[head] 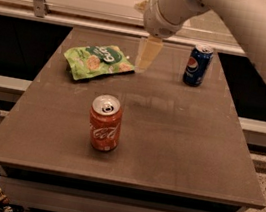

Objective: Pick green rice chip bag

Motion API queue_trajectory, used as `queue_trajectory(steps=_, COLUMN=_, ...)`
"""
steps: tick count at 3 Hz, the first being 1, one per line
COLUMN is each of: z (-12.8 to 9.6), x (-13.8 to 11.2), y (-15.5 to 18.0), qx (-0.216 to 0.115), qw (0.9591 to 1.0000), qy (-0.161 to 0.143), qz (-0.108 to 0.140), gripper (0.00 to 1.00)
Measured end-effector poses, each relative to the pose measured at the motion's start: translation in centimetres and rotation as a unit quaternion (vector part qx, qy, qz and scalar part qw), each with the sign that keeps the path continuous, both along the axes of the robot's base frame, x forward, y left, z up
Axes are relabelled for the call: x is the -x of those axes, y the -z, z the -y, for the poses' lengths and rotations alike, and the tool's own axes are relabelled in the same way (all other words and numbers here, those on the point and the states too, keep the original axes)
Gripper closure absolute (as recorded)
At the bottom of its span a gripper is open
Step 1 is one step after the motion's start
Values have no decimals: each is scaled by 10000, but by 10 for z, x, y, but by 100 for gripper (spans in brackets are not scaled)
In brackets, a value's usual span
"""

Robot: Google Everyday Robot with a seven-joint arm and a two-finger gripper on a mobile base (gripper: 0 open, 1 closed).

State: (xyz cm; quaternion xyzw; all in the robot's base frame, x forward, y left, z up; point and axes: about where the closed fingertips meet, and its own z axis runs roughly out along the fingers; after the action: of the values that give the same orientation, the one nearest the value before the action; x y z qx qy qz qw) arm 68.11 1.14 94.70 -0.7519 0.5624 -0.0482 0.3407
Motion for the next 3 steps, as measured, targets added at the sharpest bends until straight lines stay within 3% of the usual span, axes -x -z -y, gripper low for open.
queue_trajectory(steps=2, z=-44, x=-21, y=19, qx=512, qw=9968, qy=-555, qz=-254, gripper=0)
queue_trajectory(steps=3, z=-65, x=-24, y=37, qx=768, qw=9929, qy=-779, qz=-463, gripper=0)
